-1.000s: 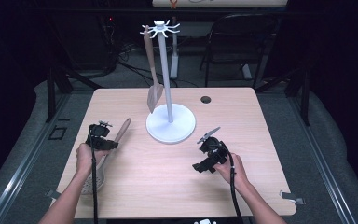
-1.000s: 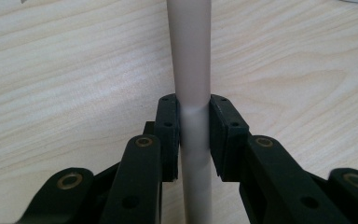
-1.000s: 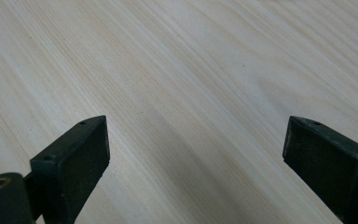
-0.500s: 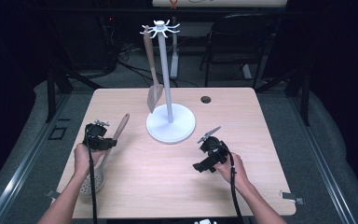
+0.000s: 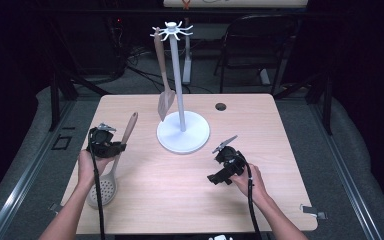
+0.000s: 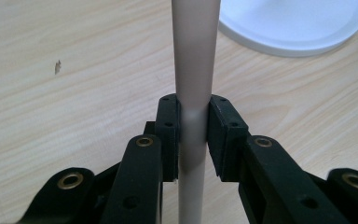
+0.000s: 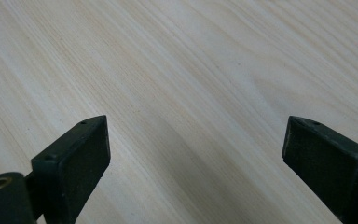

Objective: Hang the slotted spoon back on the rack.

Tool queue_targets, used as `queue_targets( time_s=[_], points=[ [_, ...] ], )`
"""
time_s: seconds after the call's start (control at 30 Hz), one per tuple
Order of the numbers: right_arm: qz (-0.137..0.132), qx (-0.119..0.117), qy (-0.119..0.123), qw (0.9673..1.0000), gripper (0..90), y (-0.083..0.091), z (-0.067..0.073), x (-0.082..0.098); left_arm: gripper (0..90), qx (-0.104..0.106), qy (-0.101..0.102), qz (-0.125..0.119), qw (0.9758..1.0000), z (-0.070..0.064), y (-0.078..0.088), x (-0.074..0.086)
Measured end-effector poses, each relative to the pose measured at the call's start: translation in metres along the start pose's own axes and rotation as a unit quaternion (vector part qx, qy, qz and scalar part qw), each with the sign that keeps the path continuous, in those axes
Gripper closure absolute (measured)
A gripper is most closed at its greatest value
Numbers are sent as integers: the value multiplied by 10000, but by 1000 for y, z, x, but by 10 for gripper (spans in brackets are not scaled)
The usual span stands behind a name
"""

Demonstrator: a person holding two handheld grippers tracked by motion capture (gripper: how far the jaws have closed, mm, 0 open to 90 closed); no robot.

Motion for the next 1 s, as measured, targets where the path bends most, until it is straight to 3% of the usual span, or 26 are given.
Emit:
queue_targets(
  time_s=[0.3,0.4,0.53,0.63,0.7,1.0],
  points=[
    [-36,-31,-48,10000,73,2,-1,-1,754,-66,-190,-238,9995,-9,9,-10],
    [-55,-43,-49,10000,73,4,-3,-1,754,-33,-180,-435,9989,-11,17,-14],
    [-123,-22,-122,9998,74,9,-8,1,754,0,-178,-721,9972,-12,30,-20],
    [-294,-135,-322,9990,76,13,-12,1,755,-27,-231,-852,9961,-16,36,-20],
    [-254,-51,-268,9993,76,13,-13,1,755,-50,-271,-898,9956,-16,40,-22],
    [-128,-99,-192,9997,75,5,-10,-2,755,-7,-414,-1210,9918,-25,57,-28]
  ],
)
Point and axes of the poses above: each handheld gripper's, and its own axes: y roughly backward along the jaws, x roughly out of its underside, z roughly to its left, the point moved 7 cm from there along -y, roughly forward along the jaws, and after that the axes turned 14 degrees about z, right-handed, at the moved point
